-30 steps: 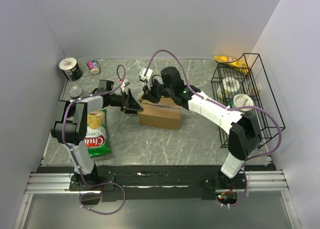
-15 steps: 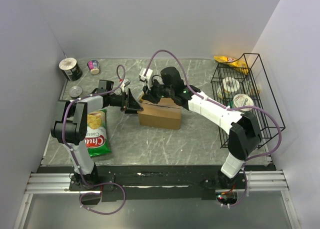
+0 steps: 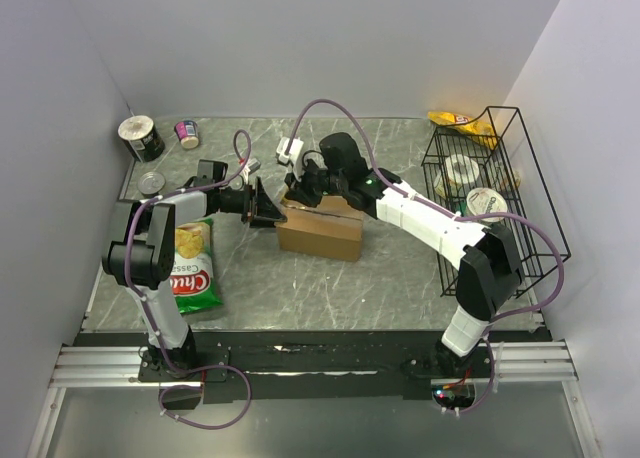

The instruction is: Unpack the express box

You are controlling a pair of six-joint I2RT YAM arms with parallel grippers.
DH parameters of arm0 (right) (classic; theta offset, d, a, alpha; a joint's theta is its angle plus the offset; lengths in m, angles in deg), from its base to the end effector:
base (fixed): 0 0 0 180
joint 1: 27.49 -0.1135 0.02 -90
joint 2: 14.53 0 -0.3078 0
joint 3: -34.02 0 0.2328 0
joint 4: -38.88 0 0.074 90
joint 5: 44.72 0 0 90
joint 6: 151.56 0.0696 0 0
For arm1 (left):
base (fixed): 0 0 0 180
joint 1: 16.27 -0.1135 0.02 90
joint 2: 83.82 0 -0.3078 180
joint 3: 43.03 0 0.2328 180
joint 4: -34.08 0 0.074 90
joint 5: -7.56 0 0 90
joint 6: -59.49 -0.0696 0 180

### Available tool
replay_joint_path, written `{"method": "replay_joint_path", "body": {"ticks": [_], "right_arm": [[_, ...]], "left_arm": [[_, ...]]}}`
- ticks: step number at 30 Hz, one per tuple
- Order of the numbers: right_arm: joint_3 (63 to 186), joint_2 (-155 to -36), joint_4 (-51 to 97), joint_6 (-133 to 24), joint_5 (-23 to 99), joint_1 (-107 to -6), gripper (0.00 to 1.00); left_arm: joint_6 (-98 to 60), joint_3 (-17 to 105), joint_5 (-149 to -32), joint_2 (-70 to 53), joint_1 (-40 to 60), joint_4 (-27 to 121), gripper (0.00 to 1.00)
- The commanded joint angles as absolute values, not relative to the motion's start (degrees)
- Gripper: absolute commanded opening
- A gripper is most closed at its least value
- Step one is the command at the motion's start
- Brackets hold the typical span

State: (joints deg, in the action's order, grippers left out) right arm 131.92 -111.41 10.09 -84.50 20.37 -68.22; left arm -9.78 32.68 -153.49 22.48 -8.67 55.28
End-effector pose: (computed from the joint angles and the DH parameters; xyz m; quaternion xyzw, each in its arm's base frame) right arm 0.2923 0.2904 0.3593 -0.5356 0.6514 0.2604 0.4700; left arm 0.3546 -0.1137 0.2146 0.1010 0.7857 -0.5975 0.1239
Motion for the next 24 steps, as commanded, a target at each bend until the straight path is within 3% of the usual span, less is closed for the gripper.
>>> {"method": "replay_joint_path", "body": {"ticks": [1,15,24], "right_arm": [[133.8,-111.1,5.1,-85.4,21.5,-67.8,0.0],[135.1,-110.9,1.8,-85.3,24.5,-67.3,0.0],[131.7,-107.2,0.6,-84.6,26.7,-67.3,0.0]], "left_arm": [[-9.9,32.5,-151.4,24.1,-8.8,54.4,0.82],[-8.3,31.7,-149.7,23.5,-8.8,53.0,0.81],[-5.3,32.7,-147.2,24.4,-9.6,51.7,0.71]]}}
